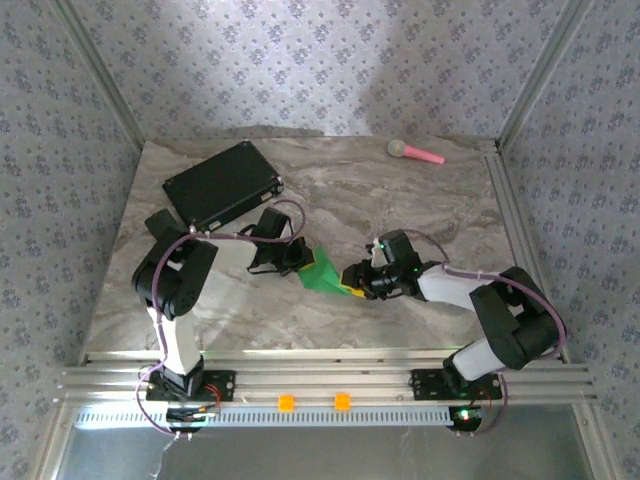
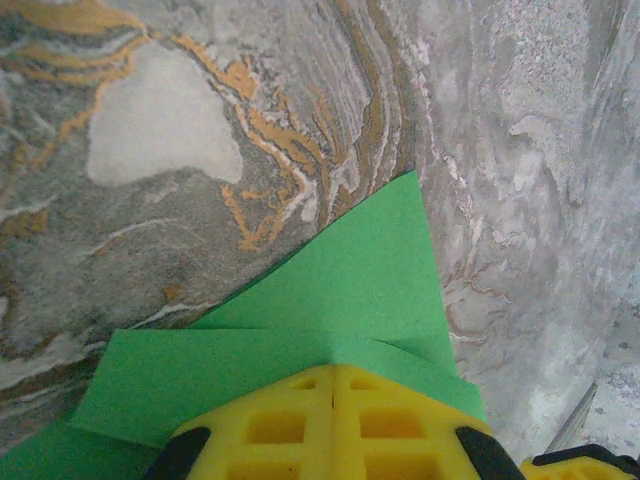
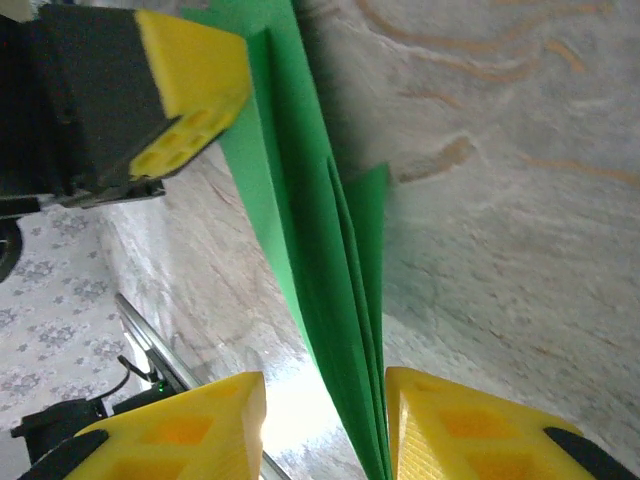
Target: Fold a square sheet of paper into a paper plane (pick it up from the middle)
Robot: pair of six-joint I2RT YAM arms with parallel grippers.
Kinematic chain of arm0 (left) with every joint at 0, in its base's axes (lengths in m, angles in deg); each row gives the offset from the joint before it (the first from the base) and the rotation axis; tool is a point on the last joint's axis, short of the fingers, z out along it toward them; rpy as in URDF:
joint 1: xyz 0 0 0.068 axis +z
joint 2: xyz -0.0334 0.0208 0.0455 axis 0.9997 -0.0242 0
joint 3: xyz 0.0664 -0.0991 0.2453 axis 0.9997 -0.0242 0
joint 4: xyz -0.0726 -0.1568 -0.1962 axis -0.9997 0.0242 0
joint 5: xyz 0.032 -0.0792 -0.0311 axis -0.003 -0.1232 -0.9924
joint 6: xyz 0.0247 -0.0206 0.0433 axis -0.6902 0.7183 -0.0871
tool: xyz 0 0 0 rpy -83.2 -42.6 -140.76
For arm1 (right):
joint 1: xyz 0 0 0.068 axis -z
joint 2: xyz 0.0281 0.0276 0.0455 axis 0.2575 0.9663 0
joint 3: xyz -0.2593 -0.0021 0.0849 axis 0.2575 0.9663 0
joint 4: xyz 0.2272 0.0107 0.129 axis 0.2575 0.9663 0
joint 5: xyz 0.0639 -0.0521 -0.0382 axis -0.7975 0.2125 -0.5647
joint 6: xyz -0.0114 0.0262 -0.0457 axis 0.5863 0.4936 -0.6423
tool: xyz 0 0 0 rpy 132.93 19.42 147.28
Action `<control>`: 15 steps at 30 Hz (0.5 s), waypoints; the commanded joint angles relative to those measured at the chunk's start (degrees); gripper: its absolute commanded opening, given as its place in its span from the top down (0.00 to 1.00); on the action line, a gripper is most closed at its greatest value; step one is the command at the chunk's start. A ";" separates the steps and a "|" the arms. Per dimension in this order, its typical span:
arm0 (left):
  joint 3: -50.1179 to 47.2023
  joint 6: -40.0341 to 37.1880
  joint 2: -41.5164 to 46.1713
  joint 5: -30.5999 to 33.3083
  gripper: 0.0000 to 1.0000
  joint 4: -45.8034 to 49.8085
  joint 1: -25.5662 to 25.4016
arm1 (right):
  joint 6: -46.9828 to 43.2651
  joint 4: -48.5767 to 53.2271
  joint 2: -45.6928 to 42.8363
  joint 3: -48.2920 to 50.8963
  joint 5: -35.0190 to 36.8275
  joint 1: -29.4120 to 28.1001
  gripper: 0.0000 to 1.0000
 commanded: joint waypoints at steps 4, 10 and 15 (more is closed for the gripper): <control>-0.92 -0.55 -1.23 0.75 0.96 2.42 -0.38 | -0.77 -5.08 1.64 0.48 -3.08 0.34 0.65; -0.84 -0.48 -1.19 0.71 0.96 2.42 -0.39 | -1.58 -5.01 2.14 0.74 -3.19 0.50 0.70; -0.66 -0.31 -1.15 0.74 0.96 2.41 -0.45 | -2.92 -3.73 2.75 0.30 -4.19 0.51 0.71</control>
